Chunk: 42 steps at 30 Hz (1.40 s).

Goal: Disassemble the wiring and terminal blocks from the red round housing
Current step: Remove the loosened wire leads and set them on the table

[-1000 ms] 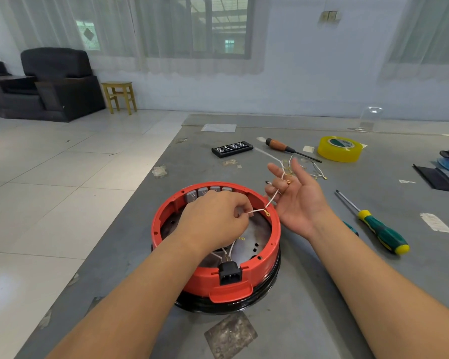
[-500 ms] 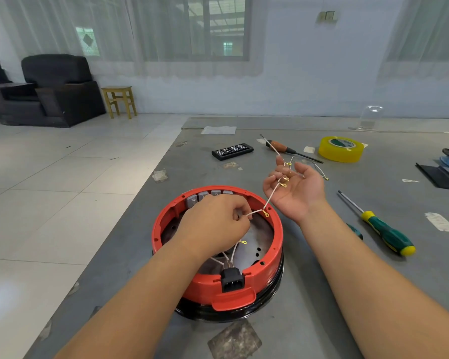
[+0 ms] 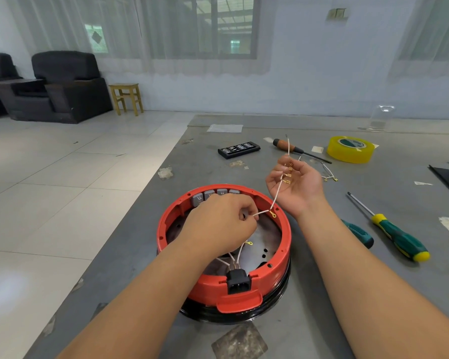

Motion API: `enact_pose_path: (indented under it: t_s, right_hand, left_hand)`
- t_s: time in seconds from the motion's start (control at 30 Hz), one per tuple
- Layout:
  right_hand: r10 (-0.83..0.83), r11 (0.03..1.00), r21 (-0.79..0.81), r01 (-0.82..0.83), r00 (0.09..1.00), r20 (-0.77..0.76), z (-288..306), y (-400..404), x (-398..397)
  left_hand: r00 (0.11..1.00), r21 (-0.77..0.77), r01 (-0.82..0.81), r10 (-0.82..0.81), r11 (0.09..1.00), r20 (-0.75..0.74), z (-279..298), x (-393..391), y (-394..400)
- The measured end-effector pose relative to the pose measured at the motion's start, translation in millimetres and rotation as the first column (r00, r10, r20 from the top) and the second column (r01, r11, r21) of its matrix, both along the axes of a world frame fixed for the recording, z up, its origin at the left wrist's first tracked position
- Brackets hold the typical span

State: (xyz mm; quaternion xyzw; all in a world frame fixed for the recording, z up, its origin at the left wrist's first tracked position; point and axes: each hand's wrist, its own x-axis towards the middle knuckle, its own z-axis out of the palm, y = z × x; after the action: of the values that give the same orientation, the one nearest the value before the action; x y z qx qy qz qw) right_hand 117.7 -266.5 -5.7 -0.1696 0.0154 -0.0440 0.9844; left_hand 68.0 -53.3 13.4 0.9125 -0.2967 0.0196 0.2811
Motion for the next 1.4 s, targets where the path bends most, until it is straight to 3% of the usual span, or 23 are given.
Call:
enact_pose_path:
  t_s: [0.23, 0.87, 1.1, 1.27, 1.4]
  right_hand:
    - [-0.044, 0.999, -0.006, 0.043, 0.996, -0.077, -3, 4, 4]
    - [-0.089, 0.996, -0.006, 0.089, 0.990, -0.111, -3, -9, 11]
    - [-0.157, 0.967, -0.226, 0.117, 0.973, -0.169, -4, 1, 5]
    - [-0.198, 0.874, -0.470, 0.120, 0.973, -0.120, -9, 18, -18]
    - [-0.196, 0.826, -0.552, 0.110, 0.976, -0.098, -16, 29, -46]
  left_hand:
    - [1.000, 0.009, 0.002, -0.002, 1.000, 0.006, 0, -2, 0]
    - [1.000, 0.033, 0.000, 0.000, 0.999, -0.022, 1, -2, 1]
    - [1.000, 0.046, -0.020, 0.020, 0.999, -0.014, 1, -1, 1]
    - [0.999, 0.032, -0.026, 0.025, 0.999, 0.026, -2, 0, 2]
    - [0.995, 0.038, 0.000, -0.003, 0.999, 0.097, -2, 0, 4]
